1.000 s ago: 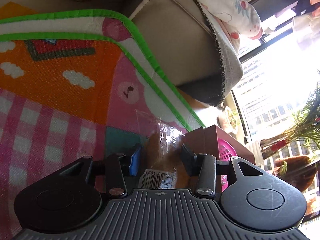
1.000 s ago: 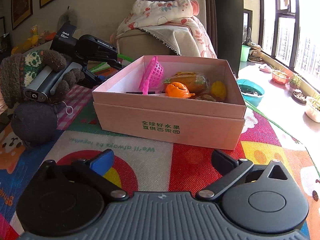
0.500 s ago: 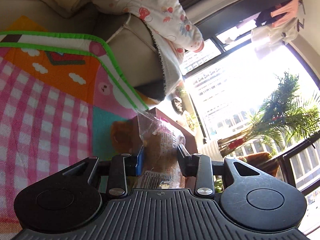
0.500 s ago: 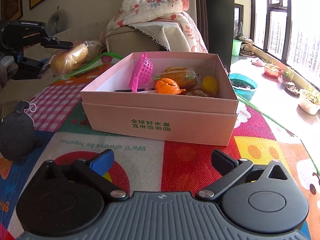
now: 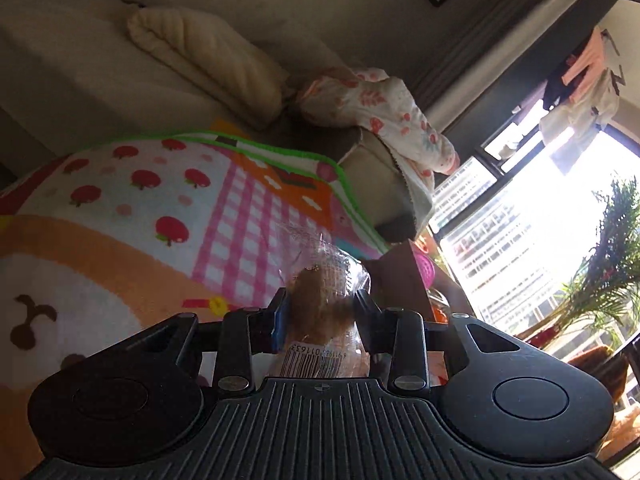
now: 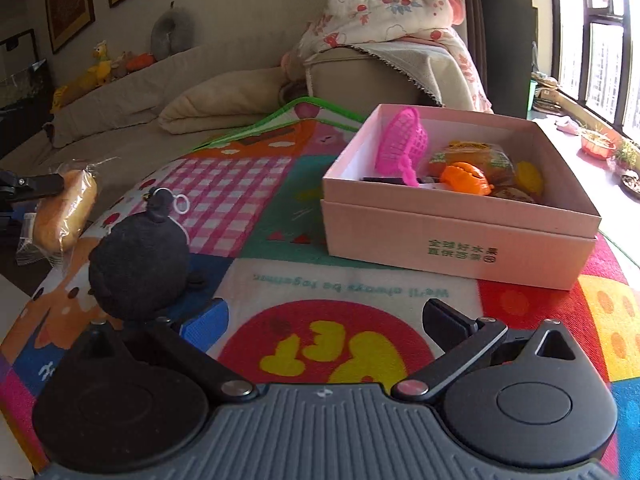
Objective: Organize objects
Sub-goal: 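Grasp the black plush toy with the right gripper while the left holds the bread, then lower the bread from the left gripper while the right lowers the plush into the box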
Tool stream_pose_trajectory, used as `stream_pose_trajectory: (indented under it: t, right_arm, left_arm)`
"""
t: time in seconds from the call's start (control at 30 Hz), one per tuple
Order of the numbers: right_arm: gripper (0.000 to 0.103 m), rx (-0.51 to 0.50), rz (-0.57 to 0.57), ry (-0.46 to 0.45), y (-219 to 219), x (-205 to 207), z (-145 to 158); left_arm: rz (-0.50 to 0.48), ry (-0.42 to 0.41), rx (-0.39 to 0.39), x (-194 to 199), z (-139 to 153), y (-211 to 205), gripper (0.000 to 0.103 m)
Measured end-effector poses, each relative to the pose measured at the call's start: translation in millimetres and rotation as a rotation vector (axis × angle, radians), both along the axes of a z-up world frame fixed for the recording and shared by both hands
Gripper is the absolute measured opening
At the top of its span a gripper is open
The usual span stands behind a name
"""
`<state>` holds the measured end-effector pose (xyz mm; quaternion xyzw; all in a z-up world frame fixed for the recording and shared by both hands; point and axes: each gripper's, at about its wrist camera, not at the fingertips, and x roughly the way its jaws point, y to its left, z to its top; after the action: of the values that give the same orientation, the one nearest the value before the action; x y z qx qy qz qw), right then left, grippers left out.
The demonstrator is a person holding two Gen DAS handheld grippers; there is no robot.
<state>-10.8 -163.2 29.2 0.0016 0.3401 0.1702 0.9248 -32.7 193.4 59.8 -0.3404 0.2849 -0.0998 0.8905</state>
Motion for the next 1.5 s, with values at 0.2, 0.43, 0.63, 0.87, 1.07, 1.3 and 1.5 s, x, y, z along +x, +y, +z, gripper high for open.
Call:
stream_pose_trajectory:
  t: [0.2, 0.43, 0.63, 0.87, 1.07, 1.3, 1.5]
  right_arm:
    - [0.103, -0.053, 0.207, -0.035, 93.3, -1.3, 12.3]
    - [0.1, -0.125, 0.206, -0.031, 136.8, 16.9, 3.5]
    - [0.079, -0.117, 0.208, -0.057, 99.9, -8.2, 20.1]
    - [0.07, -0.081, 0.094, -0.098, 8.7, -53.1, 52.3]
    - [0.04, -0.086, -0.079, -0.198, -64.3, -91.2, 70.2]
    - [0.069, -0.05, -0.158, -0.157, -96.8, -98.7, 31.6]
    - [0.088, -0.115, -0.219, -0.219, -96.9, -107.3, 8.3]
  left_arm:
    - [0.044, -0.02, -0.004, -10.4, -1.9, 21.9, 0.038]
    - [-0.023, -0.017, -0.01, -8.2, -8.7, 3.5, 0.038]
    - [-0.07, 0.0, 0.016, -8.1, -11.1, -14.1, 0.038]
    - [-0.252, 0.045, 0.051, 2.6, -16.9, -67.9, 0.038]
    - [-0.407, 0.029, 0.06, 20.7, -2.7, -127.9, 0.038]
    - [-0.459, -0.054, 0.104, 31.2, 26.2, -182.1, 0.038]
    - [-0.463, 0.02, 0.082, 32.7, 6.3, -182.3, 0.038]
